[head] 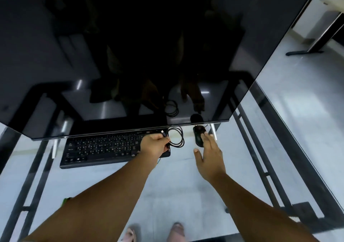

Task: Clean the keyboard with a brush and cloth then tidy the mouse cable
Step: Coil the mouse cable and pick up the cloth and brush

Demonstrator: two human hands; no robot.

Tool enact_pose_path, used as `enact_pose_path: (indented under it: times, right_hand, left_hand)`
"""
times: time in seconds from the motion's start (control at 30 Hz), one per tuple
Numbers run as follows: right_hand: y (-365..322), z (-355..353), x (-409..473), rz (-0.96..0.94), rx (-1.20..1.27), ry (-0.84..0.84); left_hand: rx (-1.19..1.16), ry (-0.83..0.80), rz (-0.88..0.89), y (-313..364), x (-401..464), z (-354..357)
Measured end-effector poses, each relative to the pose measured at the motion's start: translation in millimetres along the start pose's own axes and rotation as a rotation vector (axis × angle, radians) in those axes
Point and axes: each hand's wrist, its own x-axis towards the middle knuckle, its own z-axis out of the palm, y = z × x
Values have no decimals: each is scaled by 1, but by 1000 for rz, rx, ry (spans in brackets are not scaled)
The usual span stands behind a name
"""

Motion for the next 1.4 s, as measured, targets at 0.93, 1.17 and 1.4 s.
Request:
enact_pose_path:
  times: [0.93, 1.17, 1.4]
  right_hand:
    - [46, 26, -14, -13, -244, -132]
    - [47, 25, -14, -1, -198, -125]
    - [46, 23, -22, 9, -179, -120]
  left_hand:
    - [743, 193, 86, -23, 53, 64]
    - [777, 212, 97, -22, 54, 64]
    - [700, 204, 140, -23, 50, 55]
